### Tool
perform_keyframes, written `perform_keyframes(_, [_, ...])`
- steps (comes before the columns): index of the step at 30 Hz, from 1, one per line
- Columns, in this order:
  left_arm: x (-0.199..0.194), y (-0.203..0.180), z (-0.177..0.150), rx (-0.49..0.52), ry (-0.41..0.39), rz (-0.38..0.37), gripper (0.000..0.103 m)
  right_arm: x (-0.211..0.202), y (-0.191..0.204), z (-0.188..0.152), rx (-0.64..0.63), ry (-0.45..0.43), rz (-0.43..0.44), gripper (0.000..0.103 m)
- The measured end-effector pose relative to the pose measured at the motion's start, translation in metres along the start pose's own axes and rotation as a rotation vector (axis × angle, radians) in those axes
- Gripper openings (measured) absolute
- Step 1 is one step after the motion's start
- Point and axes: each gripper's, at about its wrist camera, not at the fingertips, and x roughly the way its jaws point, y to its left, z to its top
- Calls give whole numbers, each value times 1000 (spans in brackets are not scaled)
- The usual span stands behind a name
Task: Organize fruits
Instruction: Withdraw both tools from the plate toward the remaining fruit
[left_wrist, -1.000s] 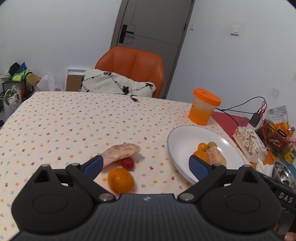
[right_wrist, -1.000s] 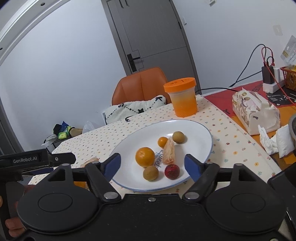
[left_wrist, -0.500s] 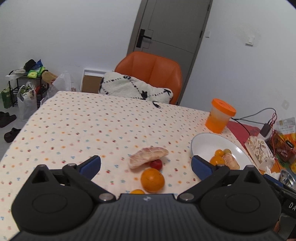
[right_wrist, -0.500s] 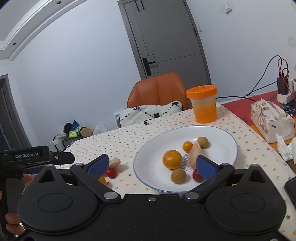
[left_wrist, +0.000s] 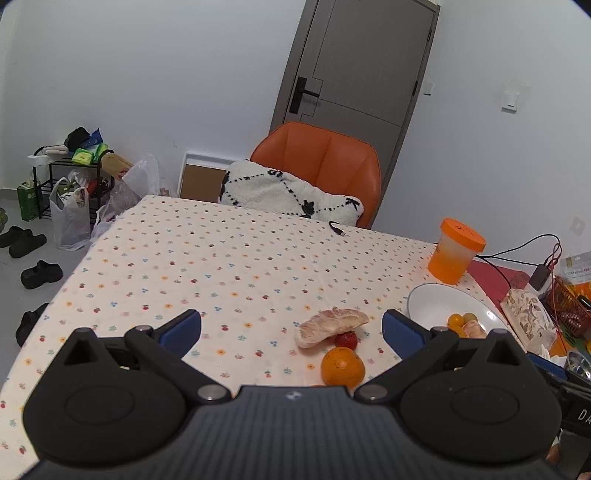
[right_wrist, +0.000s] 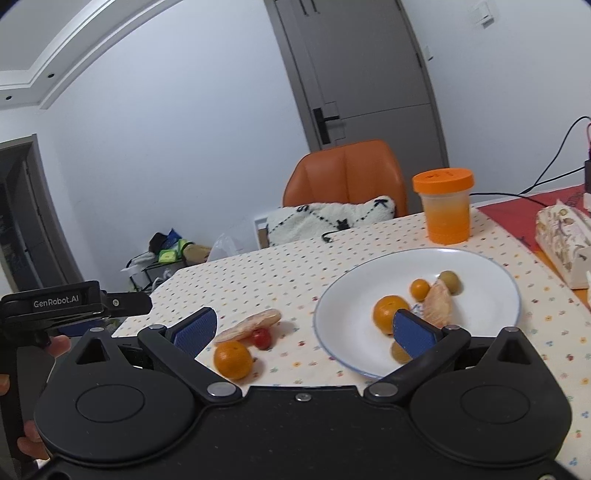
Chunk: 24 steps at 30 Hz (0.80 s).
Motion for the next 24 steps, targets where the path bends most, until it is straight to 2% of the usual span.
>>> perform_keyframes(11, [5, 15, -7, -20, 48, 18, 103, 12, 18, -4, -33, 38, 43, 102])
perform_keyframes(24, [14, 29, -19, -13, 69, -2, 102, 39, 33, -11, -43, 110, 78, 80])
